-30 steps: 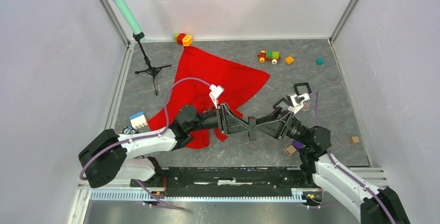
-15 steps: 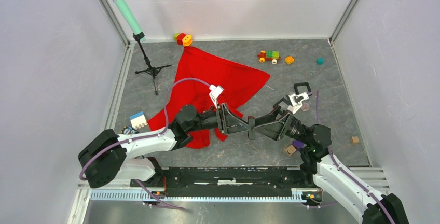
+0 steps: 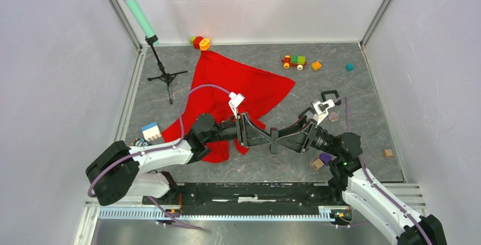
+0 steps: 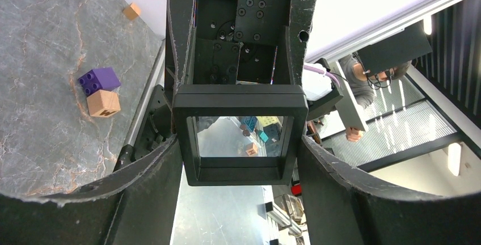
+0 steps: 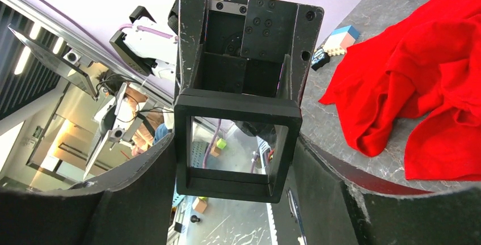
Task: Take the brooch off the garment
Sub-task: Open the brooch box.
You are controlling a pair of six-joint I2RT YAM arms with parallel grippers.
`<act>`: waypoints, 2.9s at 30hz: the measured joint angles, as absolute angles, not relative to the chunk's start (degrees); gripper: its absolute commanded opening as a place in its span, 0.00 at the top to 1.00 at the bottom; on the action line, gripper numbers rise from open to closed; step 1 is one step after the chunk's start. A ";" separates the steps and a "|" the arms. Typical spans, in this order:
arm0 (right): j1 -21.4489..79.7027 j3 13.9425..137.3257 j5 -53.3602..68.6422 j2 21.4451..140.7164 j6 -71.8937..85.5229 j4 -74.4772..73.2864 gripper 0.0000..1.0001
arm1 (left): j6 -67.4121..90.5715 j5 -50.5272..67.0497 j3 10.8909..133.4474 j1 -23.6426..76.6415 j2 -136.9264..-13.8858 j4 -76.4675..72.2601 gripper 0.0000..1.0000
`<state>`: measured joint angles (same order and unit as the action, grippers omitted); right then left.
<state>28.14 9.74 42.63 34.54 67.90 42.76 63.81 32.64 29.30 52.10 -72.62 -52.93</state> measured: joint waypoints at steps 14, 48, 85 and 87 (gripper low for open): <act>28.14 9.76 42.50 34.44 67.48 42.85 0.45 | 63.86 32.03 28.97 52.10 -72.60 -53.25 0.16; 29.63 7.97 42.44 35.97 69.73 46.39 0.45 | 64.40 28.60 28.69 52.23 -72.84 -55.81 0.24; 29.65 7.07 40.01 34.61 75.64 51.75 0.16 | 66.54 28.62 28.77 51.94 -73.34 -60.86 0.82; 29.69 7.55 39.94 34.09 74.63 50.04 0.13 | 66.54 28.58 28.77 51.88 -72.79 -59.96 0.82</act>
